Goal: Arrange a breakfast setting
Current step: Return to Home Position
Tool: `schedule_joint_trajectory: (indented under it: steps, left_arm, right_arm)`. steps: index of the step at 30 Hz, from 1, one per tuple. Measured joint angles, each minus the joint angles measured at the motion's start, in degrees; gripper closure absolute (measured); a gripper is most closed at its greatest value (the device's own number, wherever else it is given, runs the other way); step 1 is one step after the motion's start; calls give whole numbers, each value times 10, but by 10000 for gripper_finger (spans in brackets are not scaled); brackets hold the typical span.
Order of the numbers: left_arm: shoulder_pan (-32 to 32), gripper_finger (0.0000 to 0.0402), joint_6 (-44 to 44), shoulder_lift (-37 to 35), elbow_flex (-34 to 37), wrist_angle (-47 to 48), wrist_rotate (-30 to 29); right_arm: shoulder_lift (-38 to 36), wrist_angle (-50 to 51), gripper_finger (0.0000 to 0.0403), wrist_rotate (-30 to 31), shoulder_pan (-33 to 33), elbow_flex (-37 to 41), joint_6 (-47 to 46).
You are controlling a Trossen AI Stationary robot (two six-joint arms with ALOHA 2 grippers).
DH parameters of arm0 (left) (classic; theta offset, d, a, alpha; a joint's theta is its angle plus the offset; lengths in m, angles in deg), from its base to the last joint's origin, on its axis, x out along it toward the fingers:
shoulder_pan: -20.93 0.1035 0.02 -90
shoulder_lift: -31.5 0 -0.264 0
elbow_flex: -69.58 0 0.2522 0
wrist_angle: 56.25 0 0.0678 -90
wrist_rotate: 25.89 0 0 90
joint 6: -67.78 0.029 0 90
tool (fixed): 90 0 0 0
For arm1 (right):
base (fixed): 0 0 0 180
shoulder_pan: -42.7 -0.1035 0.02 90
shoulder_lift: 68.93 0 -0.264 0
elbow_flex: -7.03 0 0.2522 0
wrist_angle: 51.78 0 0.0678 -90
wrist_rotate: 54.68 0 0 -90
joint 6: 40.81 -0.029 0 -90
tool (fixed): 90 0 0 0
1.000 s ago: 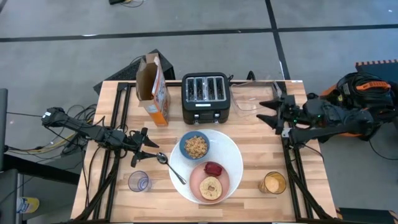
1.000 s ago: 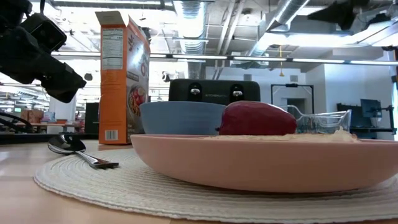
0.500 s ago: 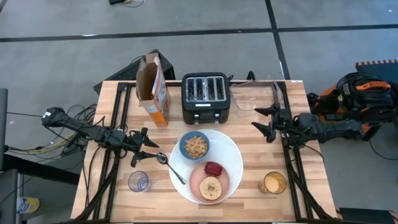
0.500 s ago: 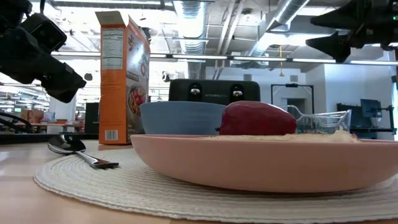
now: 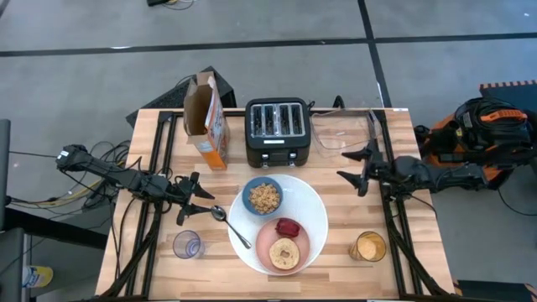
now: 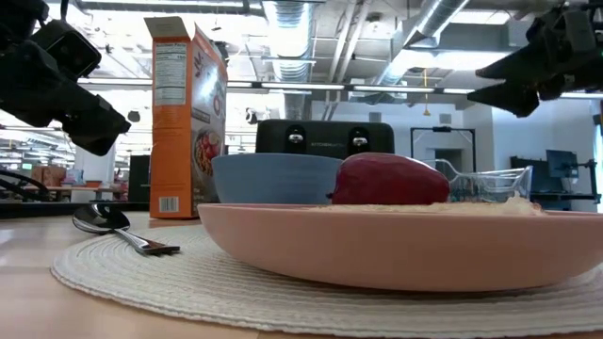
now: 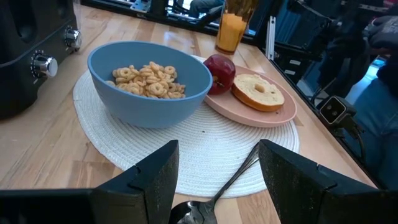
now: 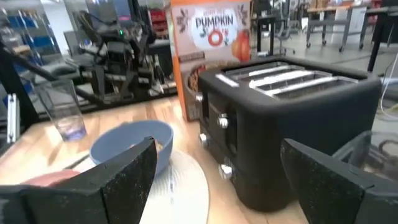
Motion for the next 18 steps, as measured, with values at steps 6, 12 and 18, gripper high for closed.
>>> schedule_joint_trajectory:
  steps: [6, 12, 18]
  left_arm:
    - [0, 194, 0, 0, 0, 0, 0]
    - [0, 194, 0, 0, 0, 0, 0]
    - [0, 194, 0, 0, 0, 0, 0]
  right_arm:
    - [0, 42, 39, 1, 0, 0, -13]
    - [0, 72, 39, 2, 0, 0, -39]
    - [0, 31, 39, 2, 0, 38, -34]
